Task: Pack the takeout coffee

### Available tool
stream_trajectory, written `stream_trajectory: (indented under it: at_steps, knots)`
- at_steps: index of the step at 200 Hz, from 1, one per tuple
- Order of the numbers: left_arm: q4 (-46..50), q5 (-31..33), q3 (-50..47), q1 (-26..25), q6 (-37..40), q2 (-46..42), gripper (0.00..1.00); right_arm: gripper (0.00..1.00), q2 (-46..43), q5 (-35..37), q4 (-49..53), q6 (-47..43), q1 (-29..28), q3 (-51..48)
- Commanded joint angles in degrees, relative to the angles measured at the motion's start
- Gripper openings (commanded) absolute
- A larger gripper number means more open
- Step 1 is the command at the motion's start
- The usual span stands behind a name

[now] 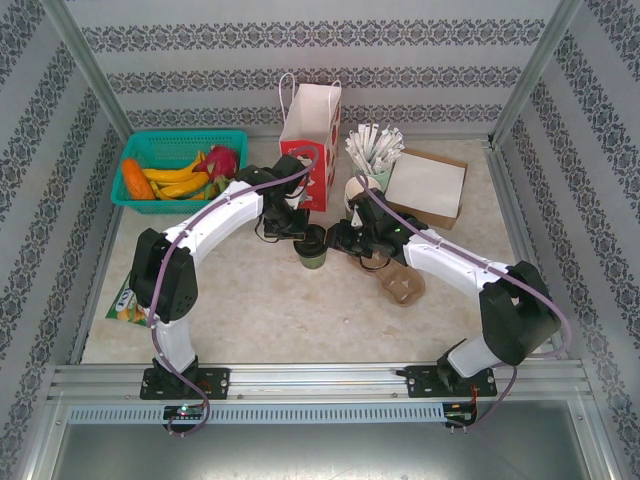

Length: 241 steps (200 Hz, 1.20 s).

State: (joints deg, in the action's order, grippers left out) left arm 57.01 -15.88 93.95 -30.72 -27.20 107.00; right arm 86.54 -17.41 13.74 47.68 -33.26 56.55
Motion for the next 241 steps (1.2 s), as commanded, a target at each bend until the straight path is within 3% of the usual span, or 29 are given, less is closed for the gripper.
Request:
stream_trajectory:
  at_steps: [1, 97, 143, 179, 241]
  knots:
    - [2.66, 0.54, -0.16, -1.10, 1.44, 2.84, 0.00, 0.26, 1.65, 0.42, 1.98, -0.01, -0.23, 0.88]
    - [5.01, -1.69, 1.72, -1.04, 2.59, 5.67, 0.00, 0.22, 3.52, 6.09, 13.79, -0.93, -0.23, 1.78]
    - [7.04, 0.09, 1.25, -0.92, 2.25, 7.52, 0.00, 0.21, 6.02, 7.25, 16.94, -1.48, -0.23, 0.66]
    - [7.14, -1.55, -3.04, 0.31, -0.35, 10.82, 0.00, 0.21, 10.01, 8.02, 19.81, -2.68, -0.14, 0.27]
    - [7.76, -4.22, -10.41, 0.45, 3.31, 16.20, 0.00, 0.21, 11.92, 8.94, 20.01, -3.90, -0.48, -3.41]
